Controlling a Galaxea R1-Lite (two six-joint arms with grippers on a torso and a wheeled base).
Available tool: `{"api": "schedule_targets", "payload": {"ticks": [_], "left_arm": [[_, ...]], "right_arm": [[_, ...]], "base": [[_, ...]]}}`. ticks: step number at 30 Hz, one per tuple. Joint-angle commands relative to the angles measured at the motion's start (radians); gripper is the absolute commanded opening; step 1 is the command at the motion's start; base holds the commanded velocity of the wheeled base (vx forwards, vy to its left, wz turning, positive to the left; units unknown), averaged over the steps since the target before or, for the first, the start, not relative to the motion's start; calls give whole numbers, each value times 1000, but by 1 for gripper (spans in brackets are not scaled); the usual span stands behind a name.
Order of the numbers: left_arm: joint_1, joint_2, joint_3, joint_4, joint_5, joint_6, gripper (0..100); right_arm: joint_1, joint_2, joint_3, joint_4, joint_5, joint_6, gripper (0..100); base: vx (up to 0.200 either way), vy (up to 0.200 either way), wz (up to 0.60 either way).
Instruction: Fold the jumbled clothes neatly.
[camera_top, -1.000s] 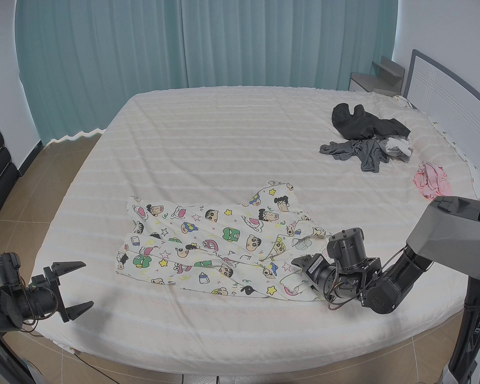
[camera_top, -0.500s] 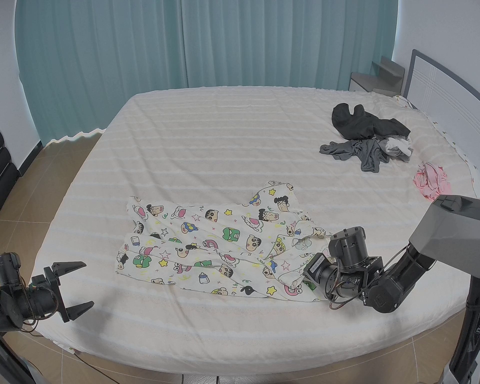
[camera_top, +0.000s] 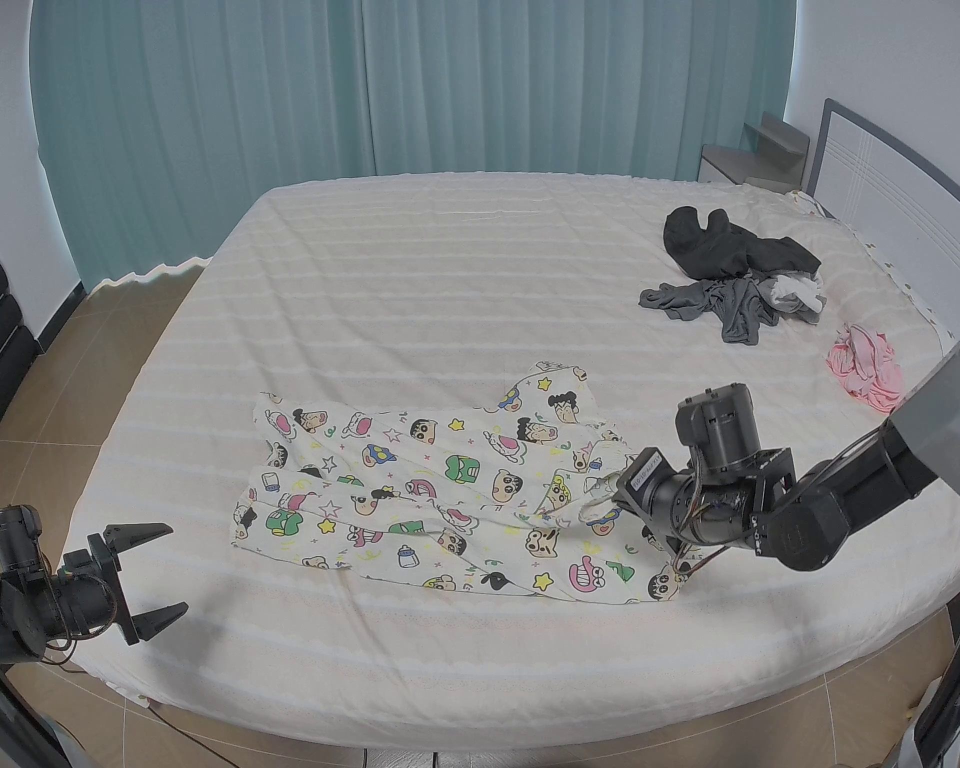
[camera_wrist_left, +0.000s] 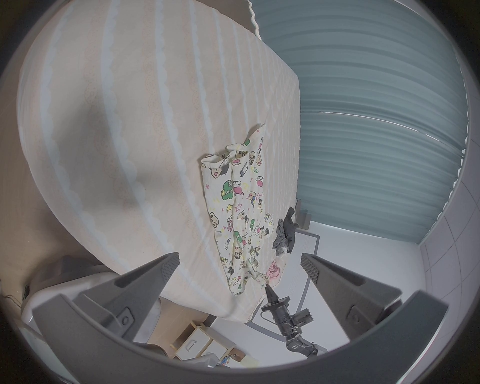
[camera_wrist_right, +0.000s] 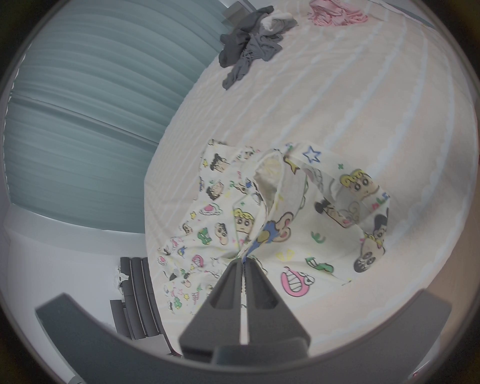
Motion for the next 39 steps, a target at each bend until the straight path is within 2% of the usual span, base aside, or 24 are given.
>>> {"api": "schedule_targets", "payload": {"ticks": [1,9,22,30,33,34,36,37,39], "left_arm": [[-1,3,0,0,-1,1,100],[-1,3,-2,0,1,1,100],[-1,3,-2,0,1,1,100],[-12,15,-77,0,36,-5,100],[-85,26,-135,0,173,-30,100],[-85,26,-135,0,173,-30,100],[-164,58,-167,1,306,-32,100],[-164,58,-167,1,306,-32,100],[-220,83,-198,1,338,-33,100]], "right_arm": [[-1,-6,-110,64,0,-16,0],[-19,41,-226,128,-24,-55,0],[-33,-3,-242,130,-37,-87,0],[-32,-58,-237,131,-38,-96,0],[-30,-91,-236,131,-40,-116,0],[-30,-91,-236,131,-40,-116,0],[-30,-118,-226,133,-41,-122,0],[-30,-118,-226,133,-41,-122,0],[-27,-132,-225,157,-41,-120,0]], "base": [[0,0,0],[0,0,0],[0,0,0],[0,0,0],[0,0,0],[0,0,0],[0,0,0],[0,0,0],[0,0,0]]}}
